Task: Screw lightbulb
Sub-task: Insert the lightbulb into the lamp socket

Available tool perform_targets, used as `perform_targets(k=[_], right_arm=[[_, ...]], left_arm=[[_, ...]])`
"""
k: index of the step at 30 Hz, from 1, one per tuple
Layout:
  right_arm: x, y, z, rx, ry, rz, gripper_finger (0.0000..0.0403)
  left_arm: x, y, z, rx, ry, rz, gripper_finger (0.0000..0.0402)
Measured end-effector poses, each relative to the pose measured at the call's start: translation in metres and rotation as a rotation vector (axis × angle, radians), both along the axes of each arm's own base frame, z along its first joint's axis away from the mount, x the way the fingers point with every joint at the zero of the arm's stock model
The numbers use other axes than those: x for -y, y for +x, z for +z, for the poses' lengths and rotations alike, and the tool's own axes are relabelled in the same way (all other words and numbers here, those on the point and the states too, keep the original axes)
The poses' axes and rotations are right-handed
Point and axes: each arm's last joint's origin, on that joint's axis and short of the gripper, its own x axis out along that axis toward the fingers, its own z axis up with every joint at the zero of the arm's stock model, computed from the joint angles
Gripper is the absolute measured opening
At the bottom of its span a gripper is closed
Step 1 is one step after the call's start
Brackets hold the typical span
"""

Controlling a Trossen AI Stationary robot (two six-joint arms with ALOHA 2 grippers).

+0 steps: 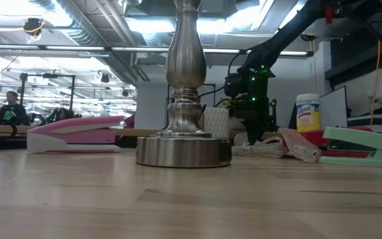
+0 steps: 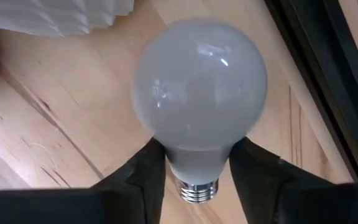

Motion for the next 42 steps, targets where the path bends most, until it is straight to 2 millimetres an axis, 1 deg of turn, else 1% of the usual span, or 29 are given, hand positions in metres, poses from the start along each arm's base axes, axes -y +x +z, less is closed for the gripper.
perform_targets(k=[2,7,14,24,29,36,42], right_arm=[[-0.0003,-0.0004,0.0004,-0.003,0.003,0.0,0.0151],[-0.0032,-0.0034,0.0002,-0.035,0.033,0.0,0.0159],[-0.0046,-0.0049,0.0,-0.051,0.047,0.0,0.0157],[-0.004,-0.003,-0.0008,-0.025,0.049,0.003,0.0202],[-0.0017,-0.0006,-0.0009,-0.001,0.027,0.003,0.021],[-0.0017,-0.0006,-0.0009,-0.001,0.026,0.003,0.0199],[-0.0035,-0.0025,-0.001,-0.021,0.045,0.003,0.016]], left_arm=[[0.0001,0.0001,0.0,0.0,0.0,0.0,0.0001],[0.0001,0.0001,0.0,0.0,0.0,0.0,0.0001],[0.0,0.0001,0.0,0.0,0.0,0.0,0.0001],[0.0004,0.0005,-0.0015,-0.017,0.013,0.0,0.0001],[0.0005,0.0007,-0.0018,-0.021,0.016,0.0,0.0001],[0.0005,0.0007,-0.0019,-0.021,0.016,0.0,0.0001],[0.0005,0.0007,-0.0018,-0.021,0.016,0.0,0.0001]])
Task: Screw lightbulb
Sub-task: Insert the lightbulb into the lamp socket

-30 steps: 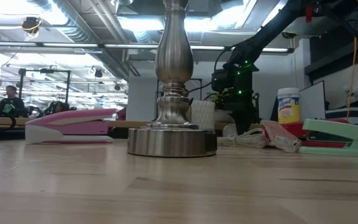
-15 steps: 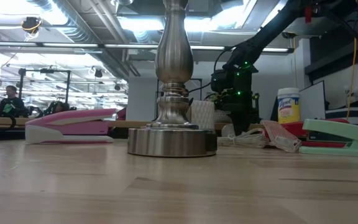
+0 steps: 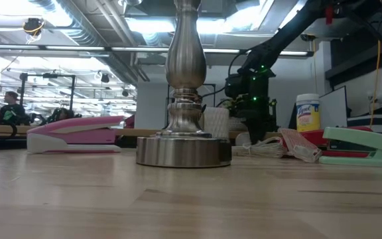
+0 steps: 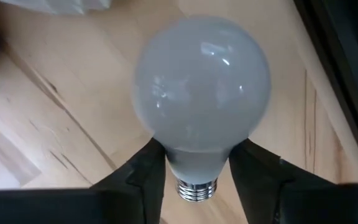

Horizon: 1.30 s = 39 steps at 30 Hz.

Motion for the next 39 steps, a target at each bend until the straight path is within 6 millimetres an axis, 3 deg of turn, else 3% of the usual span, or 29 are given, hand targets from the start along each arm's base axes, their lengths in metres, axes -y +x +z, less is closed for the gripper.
perform_targets(k=[27,32,39], right_arm=[[-0.02,-0.023,0.004,-0.243,0.189,-0.026,0.0164],[-0.02,-0.022,0.025,-0.18,0.147,-0.026,0.0159],[-0.02,-0.022,0.075,-0.043,0.031,-0.042,0.0158]], left_arm=[[0.0,0.0,0.0,0.001,-0.001,0.001,0.0001],[0.0,0.0,0.0,0.001,-0.001,0.001,0.0001],[0.0,0.0,0.0,0.001,-0.001,0.001,0.0001]])
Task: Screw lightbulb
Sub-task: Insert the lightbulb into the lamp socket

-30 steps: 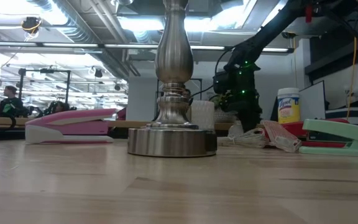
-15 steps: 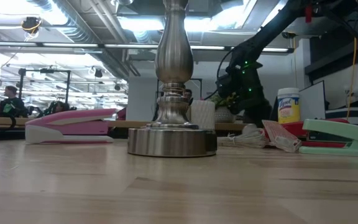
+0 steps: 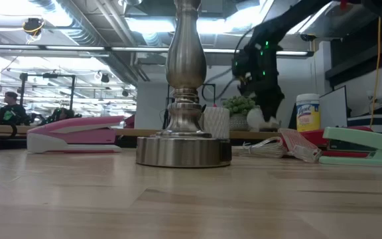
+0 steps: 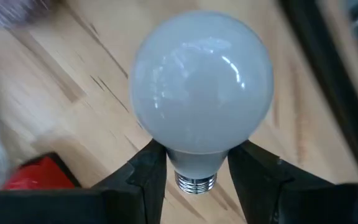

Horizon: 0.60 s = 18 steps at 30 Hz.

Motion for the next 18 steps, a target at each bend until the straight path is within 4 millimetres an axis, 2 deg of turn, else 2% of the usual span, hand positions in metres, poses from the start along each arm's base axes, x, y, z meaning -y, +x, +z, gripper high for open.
perform_targets(k=[9,18], right_arm=[[-0.012,-0.011,0.072,0.209,-0.114,-0.057,0.0161],[-0.049,-0.03,0.137,0.464,-0.206,-0.07,0.0161]], left_arm=[[0.0,0.0,0.0,0.0,0.0,0.0,0.0001],[0.0,0.0,0.0,0.001,-0.001,0.0,0.0001]])
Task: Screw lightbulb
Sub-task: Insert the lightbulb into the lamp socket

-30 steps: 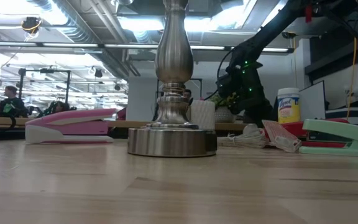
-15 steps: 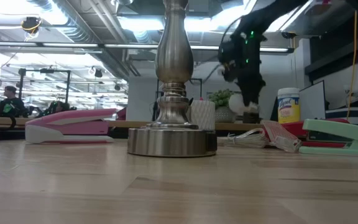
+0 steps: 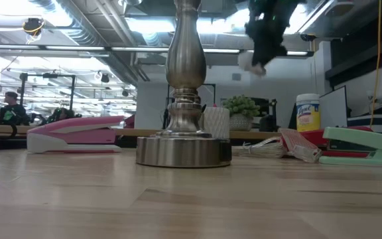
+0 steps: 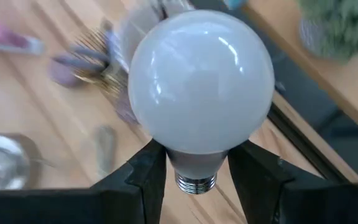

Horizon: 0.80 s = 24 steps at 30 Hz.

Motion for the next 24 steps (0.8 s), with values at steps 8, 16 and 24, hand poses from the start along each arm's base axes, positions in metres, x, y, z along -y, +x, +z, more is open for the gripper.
perform_targets(k=[8,16,24], right_arm=[[-0.05,-0.005,0.052,0.301,-0.092,0.066,0.0161],[-0.109,0.004,0.097,0.65,-0.197,0.251,0.0161],[-0.165,0.026,0.121,0.908,-0.272,0.484,0.0161]], left_arm=[[0.0,0.0,0.0,0.003,-0.002,0.0,0.0001],[0.0,0.0,0.0,0.005,-0.005,-0.001,0.0001],[0.003,-0.002,0.0,0.03,-0.031,-0.015,0.0001]])
